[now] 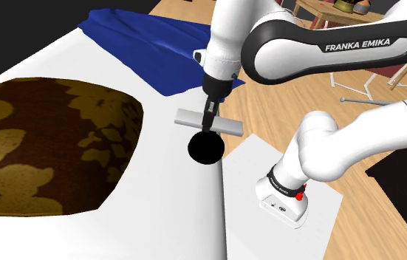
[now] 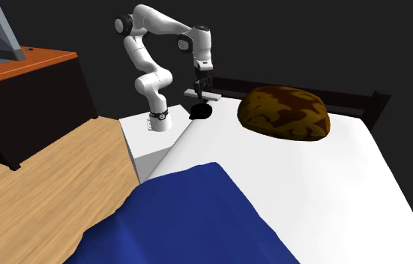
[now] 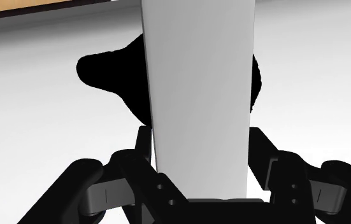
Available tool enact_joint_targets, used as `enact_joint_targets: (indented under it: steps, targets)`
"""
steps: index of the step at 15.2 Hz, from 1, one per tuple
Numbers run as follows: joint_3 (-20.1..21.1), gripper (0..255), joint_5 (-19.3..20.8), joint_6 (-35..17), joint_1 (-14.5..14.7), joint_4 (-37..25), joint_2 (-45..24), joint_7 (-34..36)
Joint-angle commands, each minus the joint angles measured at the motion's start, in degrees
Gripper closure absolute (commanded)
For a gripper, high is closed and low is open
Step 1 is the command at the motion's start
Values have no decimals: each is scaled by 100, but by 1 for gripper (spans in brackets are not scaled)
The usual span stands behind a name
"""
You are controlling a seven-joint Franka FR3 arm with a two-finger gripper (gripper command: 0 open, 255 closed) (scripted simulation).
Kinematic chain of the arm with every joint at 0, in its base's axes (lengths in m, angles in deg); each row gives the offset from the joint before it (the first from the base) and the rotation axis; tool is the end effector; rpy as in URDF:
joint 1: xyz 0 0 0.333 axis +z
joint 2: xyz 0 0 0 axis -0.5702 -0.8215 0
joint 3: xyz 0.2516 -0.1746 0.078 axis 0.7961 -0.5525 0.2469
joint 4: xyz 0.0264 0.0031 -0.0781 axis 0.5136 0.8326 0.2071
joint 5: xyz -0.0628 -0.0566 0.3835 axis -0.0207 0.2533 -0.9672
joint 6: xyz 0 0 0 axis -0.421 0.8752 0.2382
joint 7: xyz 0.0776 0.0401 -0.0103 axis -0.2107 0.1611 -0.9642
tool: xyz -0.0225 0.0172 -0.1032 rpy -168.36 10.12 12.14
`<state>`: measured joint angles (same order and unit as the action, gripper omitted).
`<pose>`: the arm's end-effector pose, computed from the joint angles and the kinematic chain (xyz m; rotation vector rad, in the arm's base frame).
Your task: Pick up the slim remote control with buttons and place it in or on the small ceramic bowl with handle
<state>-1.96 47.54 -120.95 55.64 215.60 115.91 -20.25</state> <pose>0.2839 0.1869 0.4718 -3.0092 -0.8337 0.0107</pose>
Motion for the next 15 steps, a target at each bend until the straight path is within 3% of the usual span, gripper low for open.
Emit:
enact_joint_targets:
  steps: [1,11,15]
  targets:
    - [38,255,-39,-112,31,158,51,31]
    - [144,255,-134,-1030,61,803,-224,4]
    - [144,255,-134,-1030,61,803,-224,5]
